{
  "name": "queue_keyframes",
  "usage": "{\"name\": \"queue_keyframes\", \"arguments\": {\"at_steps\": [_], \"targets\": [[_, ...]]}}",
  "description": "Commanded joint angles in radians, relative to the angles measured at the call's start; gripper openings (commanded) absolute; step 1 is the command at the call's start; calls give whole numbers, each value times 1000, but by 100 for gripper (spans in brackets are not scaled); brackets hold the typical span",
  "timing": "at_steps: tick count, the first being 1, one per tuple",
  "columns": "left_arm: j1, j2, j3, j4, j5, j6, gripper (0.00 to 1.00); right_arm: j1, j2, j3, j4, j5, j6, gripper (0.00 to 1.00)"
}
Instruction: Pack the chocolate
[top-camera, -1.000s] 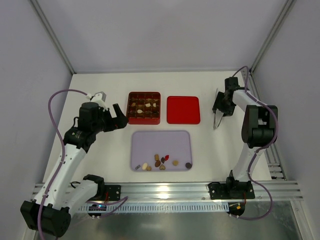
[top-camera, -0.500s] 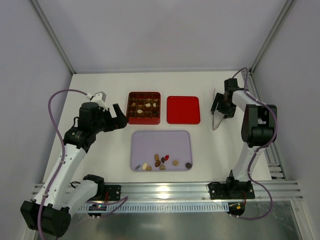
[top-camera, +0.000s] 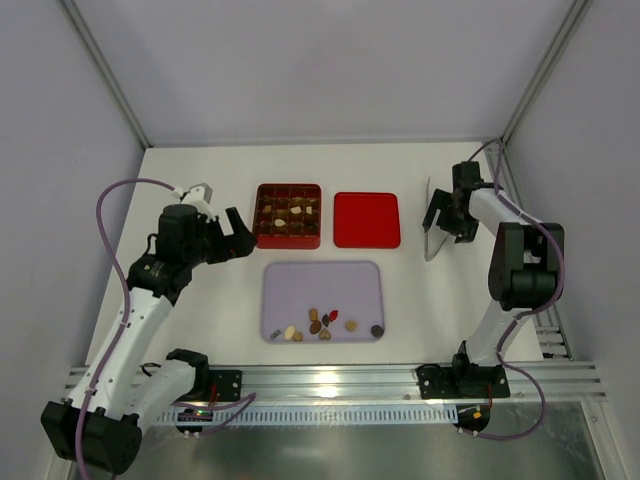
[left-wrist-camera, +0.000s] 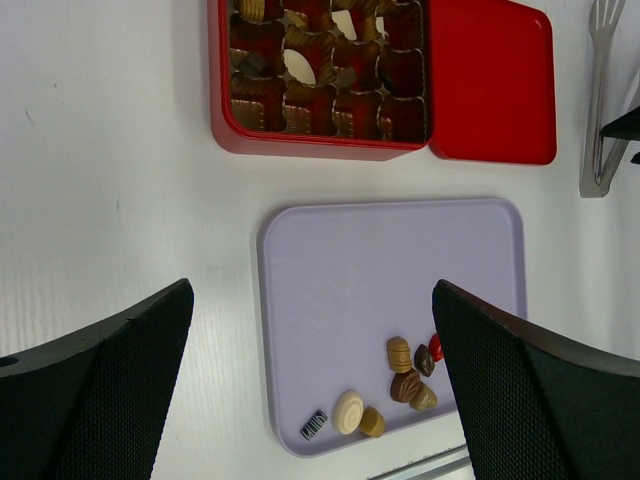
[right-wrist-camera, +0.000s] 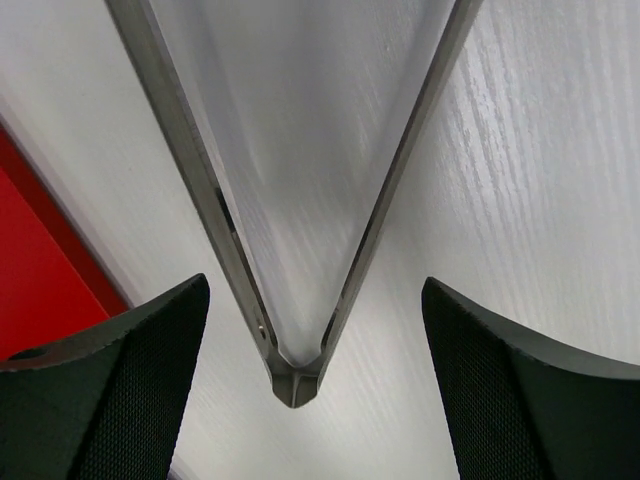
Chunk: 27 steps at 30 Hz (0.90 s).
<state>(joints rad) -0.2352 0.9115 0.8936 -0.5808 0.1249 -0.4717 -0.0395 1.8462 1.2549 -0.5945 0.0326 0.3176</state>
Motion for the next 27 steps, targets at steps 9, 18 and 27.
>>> {"name": "queue_keyframes", "arguments": {"at_steps": [9, 18, 27], "targets": [[5, 30, 16, 35, 24, -7, 100, 118, -214, 93, -39, 1, -21, 72], [4, 78, 33, 65, 64, -39, 100, 185, 59, 251, -25, -63, -35, 50], [-4, 119, 74, 65, 94, -53, 100, 201, 196, 288, 7, -71, -15, 49]]}}
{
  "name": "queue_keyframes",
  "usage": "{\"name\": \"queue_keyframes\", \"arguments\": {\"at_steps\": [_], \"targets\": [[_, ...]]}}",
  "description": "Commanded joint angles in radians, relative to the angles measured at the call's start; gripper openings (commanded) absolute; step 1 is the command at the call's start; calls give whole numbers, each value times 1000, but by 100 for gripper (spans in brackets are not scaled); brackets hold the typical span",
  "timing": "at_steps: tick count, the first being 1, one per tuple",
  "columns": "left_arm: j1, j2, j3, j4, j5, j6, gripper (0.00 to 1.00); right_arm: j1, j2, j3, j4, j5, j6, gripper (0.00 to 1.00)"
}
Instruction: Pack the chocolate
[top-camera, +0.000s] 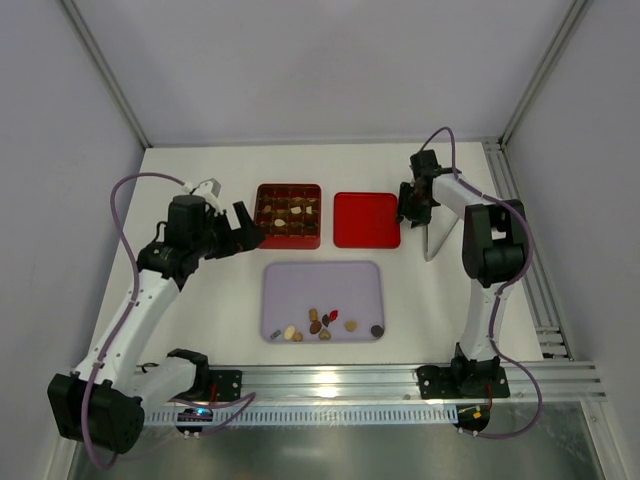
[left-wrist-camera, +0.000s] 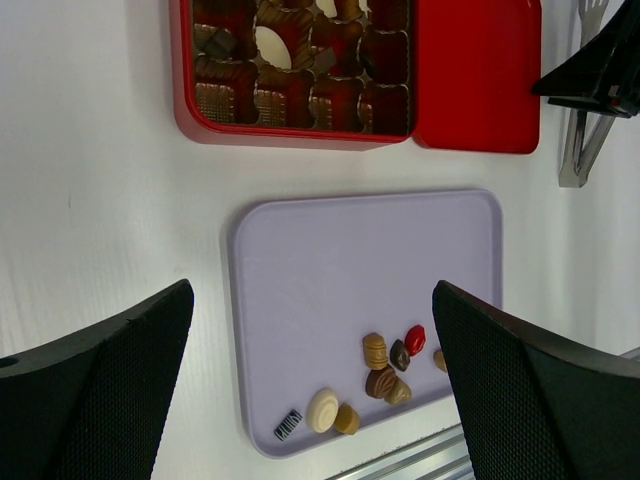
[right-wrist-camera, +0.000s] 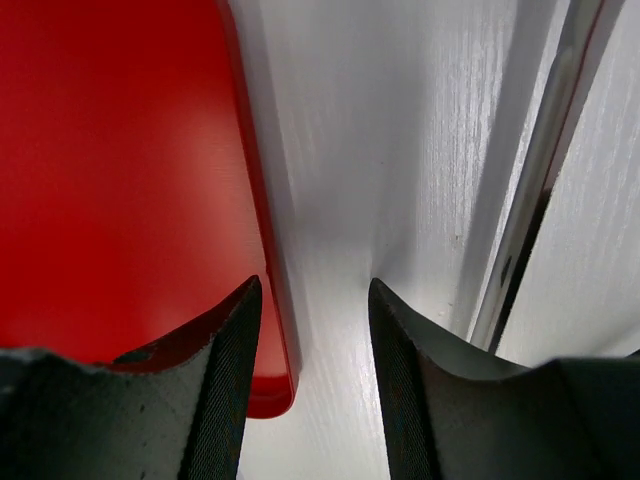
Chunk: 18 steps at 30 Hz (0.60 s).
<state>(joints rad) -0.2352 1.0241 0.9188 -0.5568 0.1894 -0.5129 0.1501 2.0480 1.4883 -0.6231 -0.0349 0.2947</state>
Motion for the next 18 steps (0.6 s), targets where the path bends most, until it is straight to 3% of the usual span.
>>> {"name": "queue_keyframes", "arguments": {"at_steps": [1, 8, 18], "targets": [[-6, 7, 49, 41, 31, -12, 100, 14, -2, 55, 34, 1, 9, 49], [-12, 31, 61, 47, 35, -12, 100, 37, 58, 95, 16, 30, 4, 46], [-70, 148, 117, 93, 58, -33, 100, 54, 113, 151, -41, 107, -8, 21]]}}
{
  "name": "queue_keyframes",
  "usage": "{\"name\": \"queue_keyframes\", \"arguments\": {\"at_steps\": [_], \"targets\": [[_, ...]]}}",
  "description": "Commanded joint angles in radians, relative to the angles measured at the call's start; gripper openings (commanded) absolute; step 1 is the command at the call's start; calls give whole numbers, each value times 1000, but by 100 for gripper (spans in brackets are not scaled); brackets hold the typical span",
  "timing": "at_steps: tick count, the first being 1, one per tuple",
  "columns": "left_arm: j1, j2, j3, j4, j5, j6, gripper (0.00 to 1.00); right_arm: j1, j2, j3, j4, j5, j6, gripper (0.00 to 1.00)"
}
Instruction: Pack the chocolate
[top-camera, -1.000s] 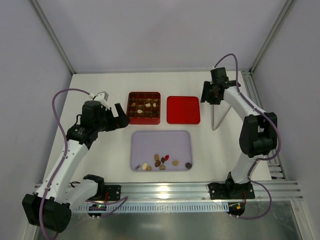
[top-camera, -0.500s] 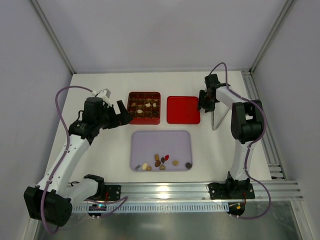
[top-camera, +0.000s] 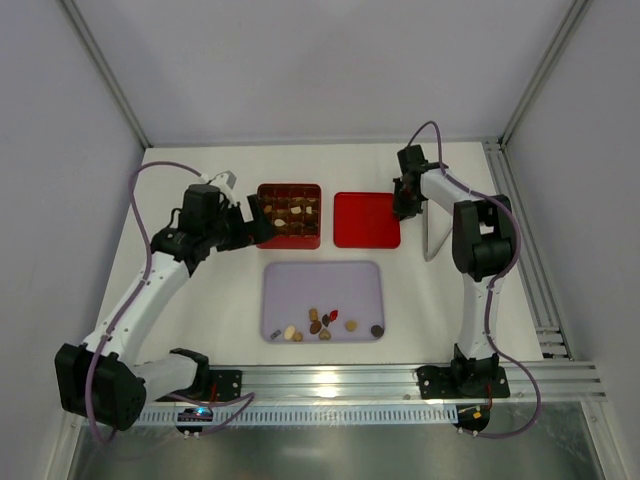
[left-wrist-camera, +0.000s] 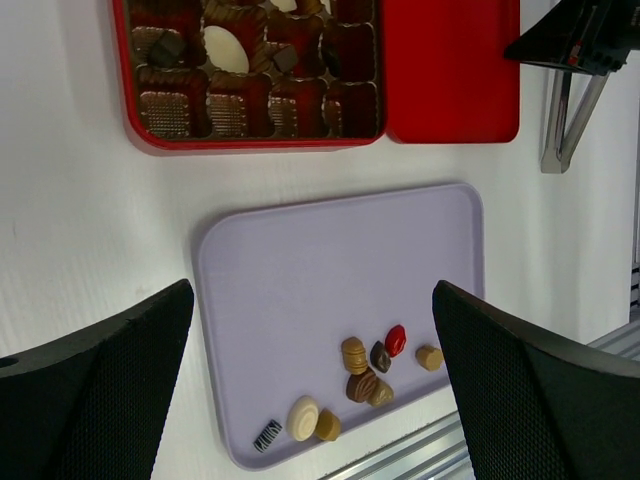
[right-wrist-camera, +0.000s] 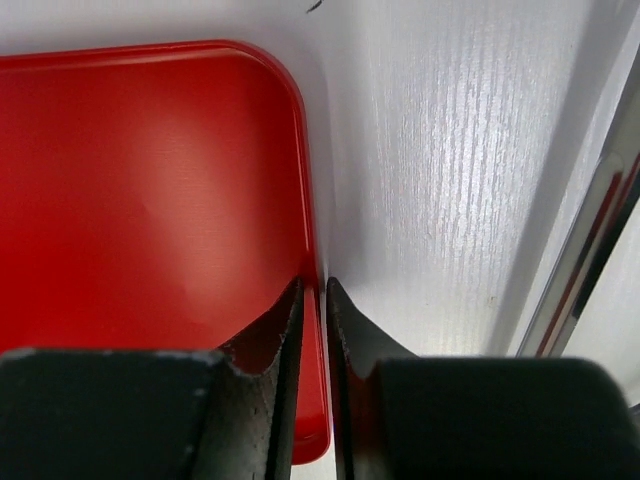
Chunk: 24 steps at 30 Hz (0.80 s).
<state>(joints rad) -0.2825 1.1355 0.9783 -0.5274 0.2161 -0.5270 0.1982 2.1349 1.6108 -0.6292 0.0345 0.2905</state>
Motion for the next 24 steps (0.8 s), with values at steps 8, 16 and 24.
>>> {"name": "queue_keyframes", "arguments": {"at_steps": [8, 16, 24], "targets": [[-147, 231, 206, 145, 46, -50, 100, -14, -33, 9, -37, -2, -5, 4], [-201, 495, 417, 188, 117, -47, 100, -71, -135, 1, -36, -100, 13, 4], [-215, 743, 621, 205, 196, -47, 99, -91, -176, 0, -36, -159, 32, 4]]}}
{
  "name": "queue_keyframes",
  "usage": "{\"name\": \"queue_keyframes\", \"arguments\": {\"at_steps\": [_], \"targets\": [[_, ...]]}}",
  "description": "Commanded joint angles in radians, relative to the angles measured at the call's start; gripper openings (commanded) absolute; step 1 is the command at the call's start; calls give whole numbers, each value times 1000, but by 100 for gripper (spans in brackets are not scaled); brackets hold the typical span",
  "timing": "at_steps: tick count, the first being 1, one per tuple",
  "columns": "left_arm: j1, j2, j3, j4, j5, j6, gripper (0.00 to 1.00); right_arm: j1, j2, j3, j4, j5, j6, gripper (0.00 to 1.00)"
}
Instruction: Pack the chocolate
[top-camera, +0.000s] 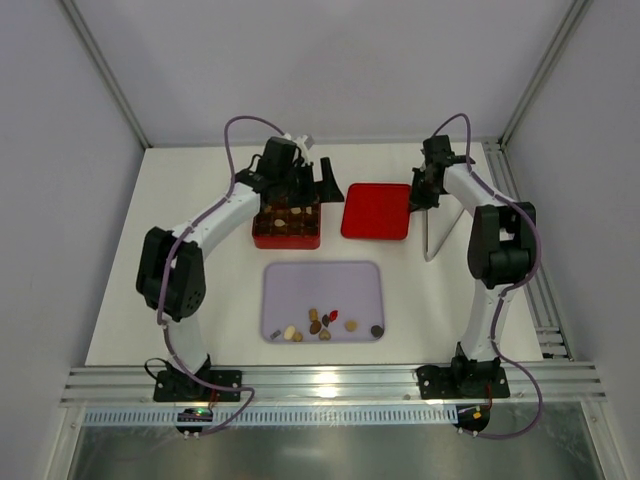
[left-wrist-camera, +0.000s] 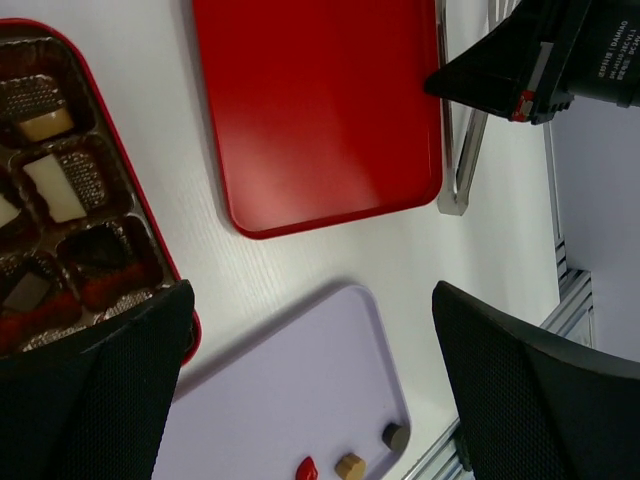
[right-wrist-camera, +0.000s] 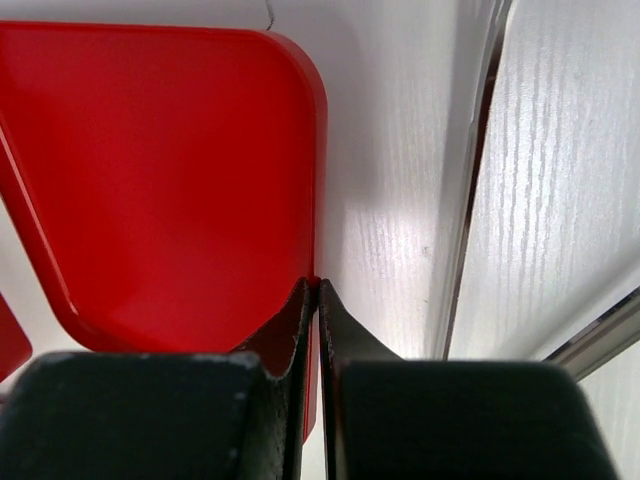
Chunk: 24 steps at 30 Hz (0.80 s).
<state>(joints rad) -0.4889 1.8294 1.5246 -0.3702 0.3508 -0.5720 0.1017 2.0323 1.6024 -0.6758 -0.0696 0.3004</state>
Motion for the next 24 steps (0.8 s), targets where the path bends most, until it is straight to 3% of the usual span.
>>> {"name": "queue_keyframes", "arguments": {"at_steps": [1, 10, 24], "targets": [[-10, 66, 103, 47, 79, -3, 98, 3, -76, 5, 10, -59, 25, 4], [-14, 229, 196, 45, 96, -14, 98, -39, -147, -32, 27, -119, 43, 4], [-13, 347, 315, 59, 134, -67, 98, -76, -273, -91, 51, -257, 77, 4]]}}
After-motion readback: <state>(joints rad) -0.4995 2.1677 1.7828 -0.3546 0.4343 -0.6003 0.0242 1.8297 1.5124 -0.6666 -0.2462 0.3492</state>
